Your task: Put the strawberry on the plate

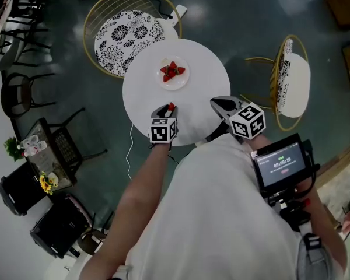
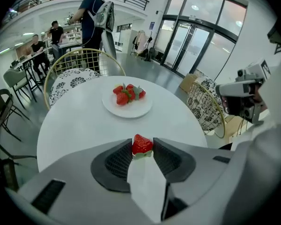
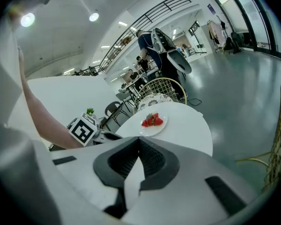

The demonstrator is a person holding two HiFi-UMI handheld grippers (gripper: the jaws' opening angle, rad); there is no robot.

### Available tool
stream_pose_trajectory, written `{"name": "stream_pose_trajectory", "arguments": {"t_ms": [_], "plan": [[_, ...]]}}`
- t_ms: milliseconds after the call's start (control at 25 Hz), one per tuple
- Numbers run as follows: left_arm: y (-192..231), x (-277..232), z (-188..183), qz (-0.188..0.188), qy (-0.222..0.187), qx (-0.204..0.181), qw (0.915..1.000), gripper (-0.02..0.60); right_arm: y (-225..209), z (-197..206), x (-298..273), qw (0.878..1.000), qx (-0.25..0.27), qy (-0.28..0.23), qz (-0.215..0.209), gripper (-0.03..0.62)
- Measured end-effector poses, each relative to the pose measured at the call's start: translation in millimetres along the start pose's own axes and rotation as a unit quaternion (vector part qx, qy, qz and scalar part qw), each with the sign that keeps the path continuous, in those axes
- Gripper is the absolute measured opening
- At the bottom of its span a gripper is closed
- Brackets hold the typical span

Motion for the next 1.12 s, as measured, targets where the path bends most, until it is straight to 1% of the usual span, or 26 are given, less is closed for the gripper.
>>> {"name": "stream_pose_trajectory", "arguments": {"t_ms": [280, 520, 680, 800, 1000, 1120], "plan": [[-4.0, 2.1, -25.9, 0.005, -0.026, -0.002, 0.9996, 0.144, -0.7, -3.8, 0.7, 1.000, 0.001, -0.002, 0.001, 0.005], [-5.6, -1.8, -58.1, 0.008, -0.044, 0.012, 0.9989, 0.144, -4.1, -8.4, -0.5, 1.000, 0.000, 0.002, -0.002, 0.005], [-9.2, -4.3, -67.0, 0.011, -0.050, 0.006, 0.9987, 0.144, 0.3, -8.2, 1.3, 1.000, 0.002, -0.001, 0.001, 0.005], [-4.2, -10.4, -69.4, 0.002, -0.043, 0.007, 0.9991, 0.144, -0.9, -7.2, 0.0, 1.000, 0.000, -0.002, 0.002, 0.005], [0.8, -46.3, -87.5, -0.005, -0.010, 0.002, 0.9999, 0.144, -34.5, -12.7, -2.5, 1.000, -0.019, 0.002, 0.007, 0.005], [3.8, -54.2, -88.9, -0.006, 0.000, 0.012, 0.9999, 0.146, -40.1, -9.0, -2.1, 1.000, -0.027, 0.003, 0.010, 0.005]]}}
Point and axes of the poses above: the fingertips, and each gripper's own axes: x backward along the fingers, y to its left, z out of its underside, the point moved 2 cm from there along x, backward along the fingers, and after that the axes turned 2 degrees about -z, right-handed, at the moved point
